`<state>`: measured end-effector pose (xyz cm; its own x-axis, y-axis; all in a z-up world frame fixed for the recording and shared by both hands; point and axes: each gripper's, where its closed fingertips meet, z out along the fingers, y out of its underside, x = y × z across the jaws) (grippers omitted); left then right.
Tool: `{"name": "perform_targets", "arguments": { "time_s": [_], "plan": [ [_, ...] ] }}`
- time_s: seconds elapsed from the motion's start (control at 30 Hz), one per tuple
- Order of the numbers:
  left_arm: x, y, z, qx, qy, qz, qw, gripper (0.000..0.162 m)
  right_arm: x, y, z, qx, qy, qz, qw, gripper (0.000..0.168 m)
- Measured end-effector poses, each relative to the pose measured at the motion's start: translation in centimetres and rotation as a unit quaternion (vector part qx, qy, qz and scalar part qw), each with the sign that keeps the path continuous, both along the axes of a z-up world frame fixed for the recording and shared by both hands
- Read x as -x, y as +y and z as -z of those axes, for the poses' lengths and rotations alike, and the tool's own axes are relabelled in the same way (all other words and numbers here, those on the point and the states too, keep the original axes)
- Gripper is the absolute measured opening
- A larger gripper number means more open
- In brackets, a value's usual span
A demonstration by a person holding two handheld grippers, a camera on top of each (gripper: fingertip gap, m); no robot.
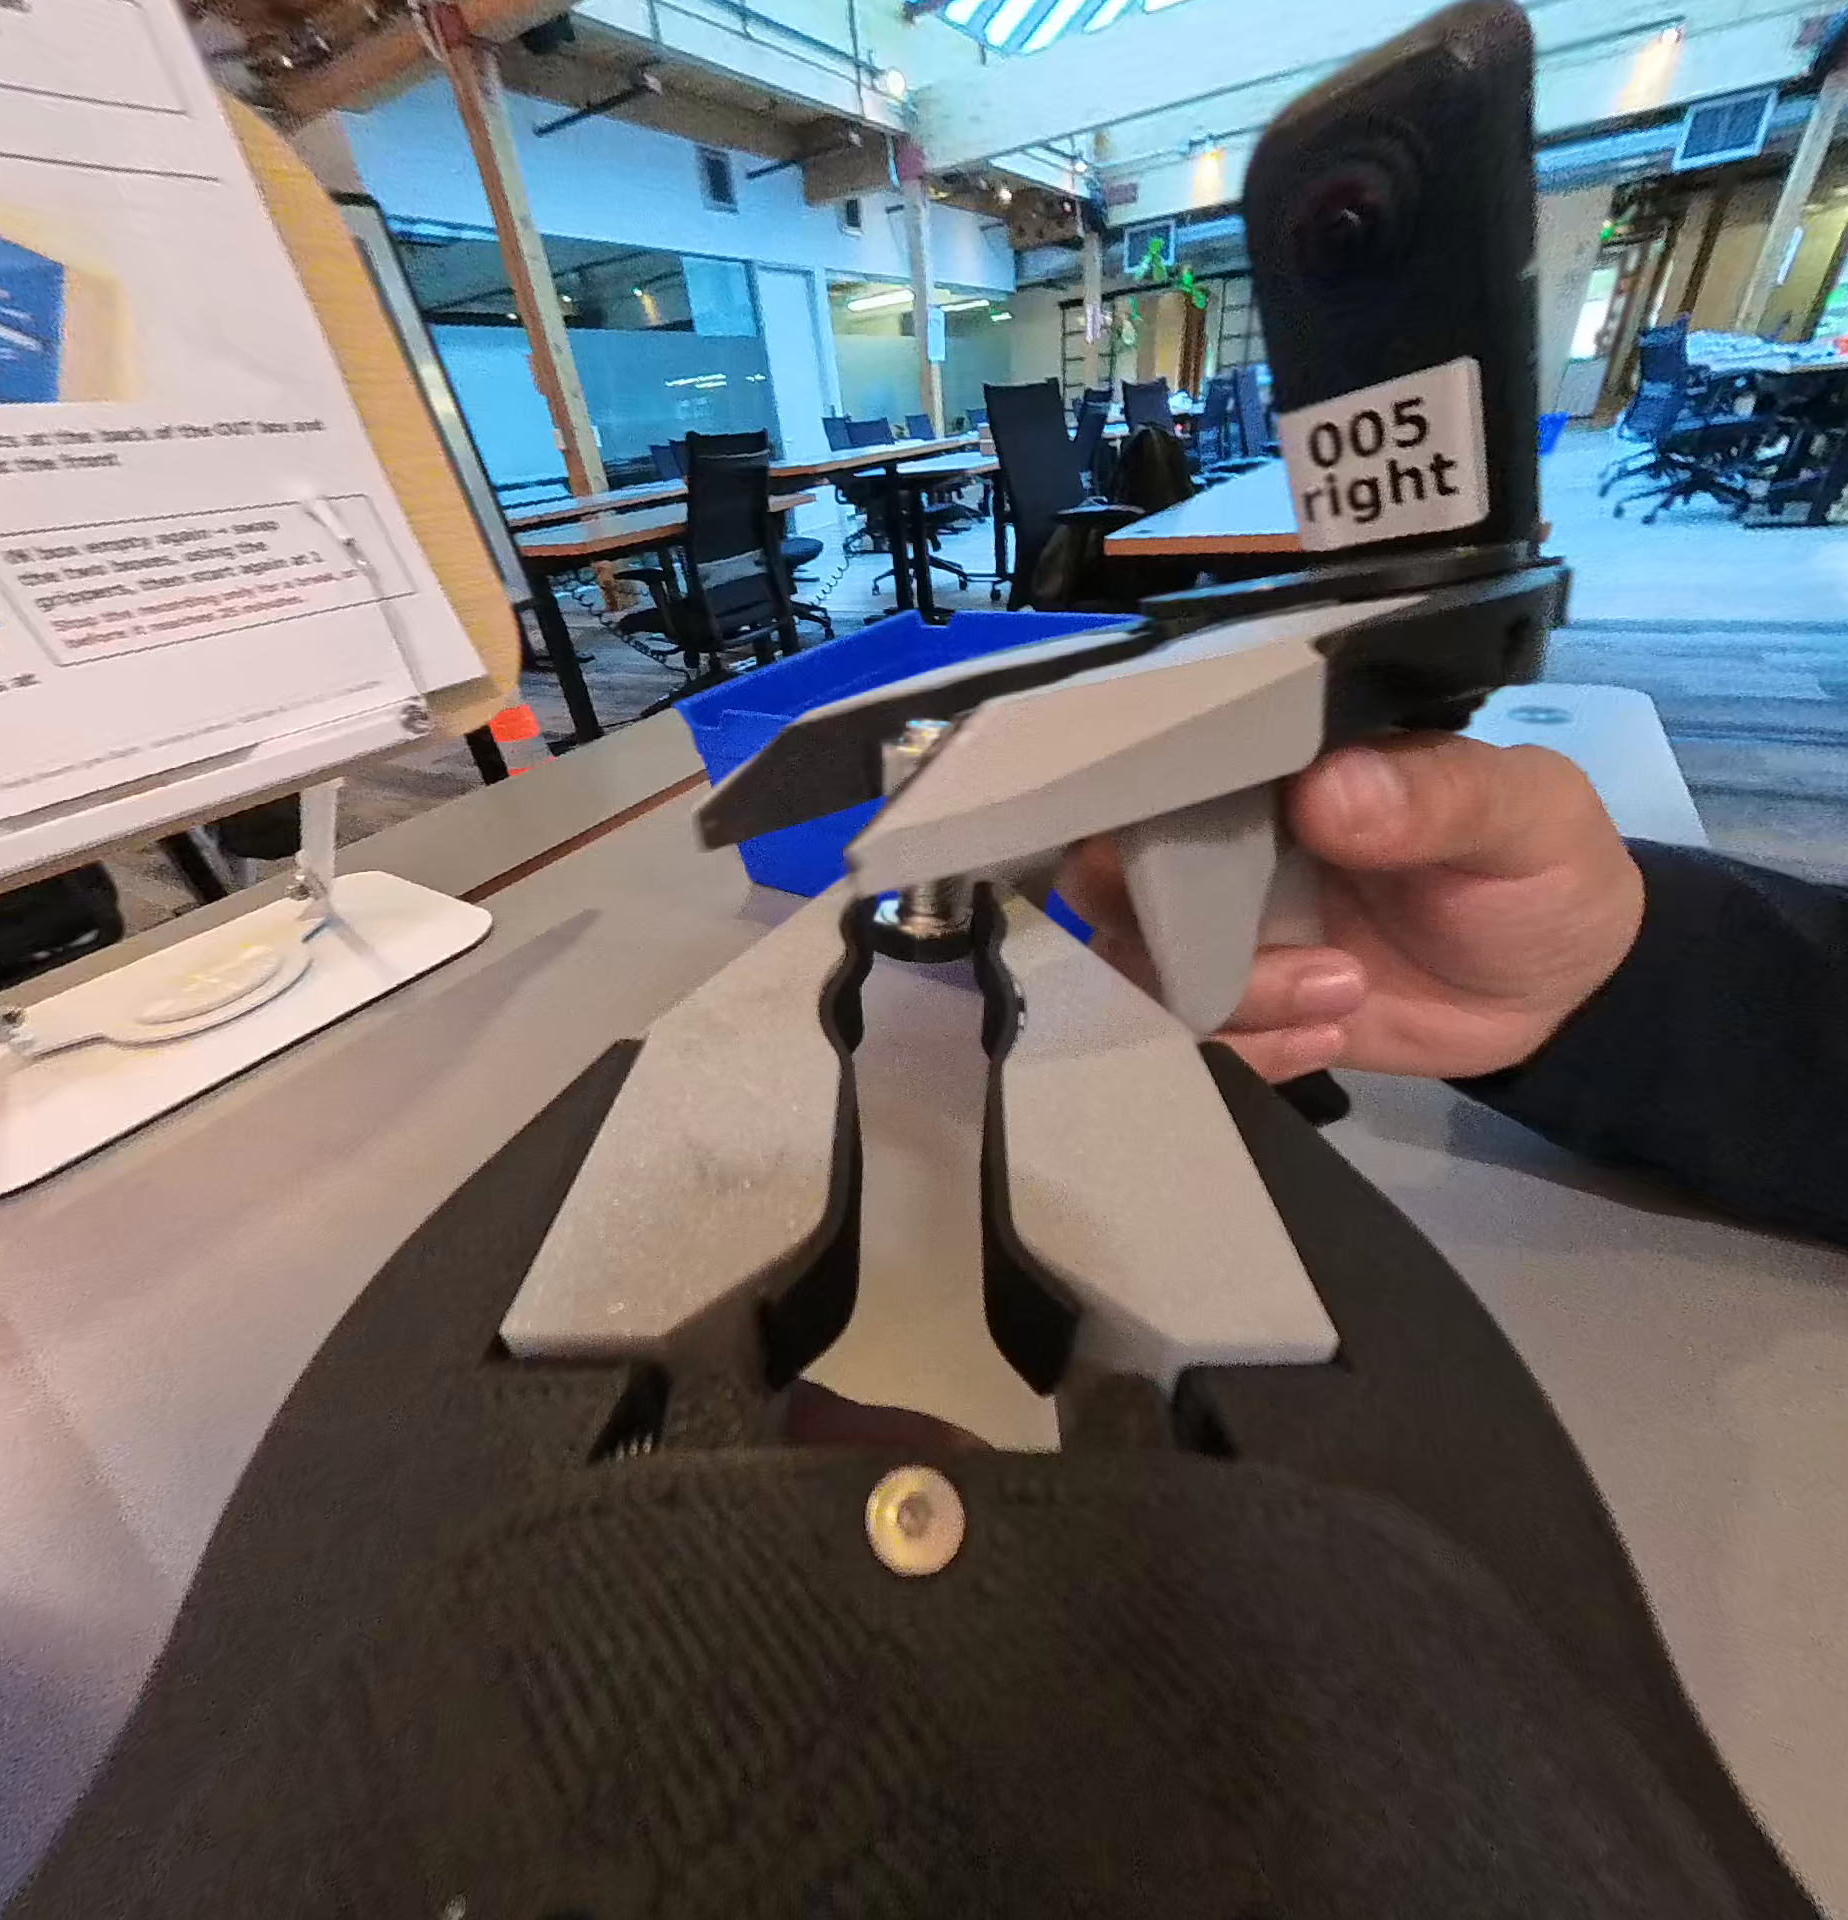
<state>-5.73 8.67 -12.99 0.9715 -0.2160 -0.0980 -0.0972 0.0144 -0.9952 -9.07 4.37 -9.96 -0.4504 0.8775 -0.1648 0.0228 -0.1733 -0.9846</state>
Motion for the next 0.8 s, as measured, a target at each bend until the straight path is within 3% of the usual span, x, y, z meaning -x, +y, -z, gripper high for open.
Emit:
{"name": "perform_targets", "arguments": {
  "time_s": [0.13,0.37,0.67,0.8],
  "plan": [
    [-0.1,0.1,0.1,0.000,0.015,-0.005,1.000,0.017,-0.1,0.6,0.1,-0.012,0.001,0.014,1.000,0.034],
    [2.4,-0.4,-0.7,-0.009,-0.029,-0.033,0.999,0.017,-0.7,1.4,-0.4,0.003,0.007,0.016,1.000,0.032],
    [-0.3,0.3,0.8,0.018,0.010,0.002,1.000,0.017,0.1,0.0,0.4,-0.010,-0.006,0.003,1.000,0.034],
    [0.9,0.1,0.4,0.012,0.001,-0.017,1.000,0.017,-0.4,1.1,-0.1,-0.003,0.004,0.018,1.000,0.033]
  ]
}}
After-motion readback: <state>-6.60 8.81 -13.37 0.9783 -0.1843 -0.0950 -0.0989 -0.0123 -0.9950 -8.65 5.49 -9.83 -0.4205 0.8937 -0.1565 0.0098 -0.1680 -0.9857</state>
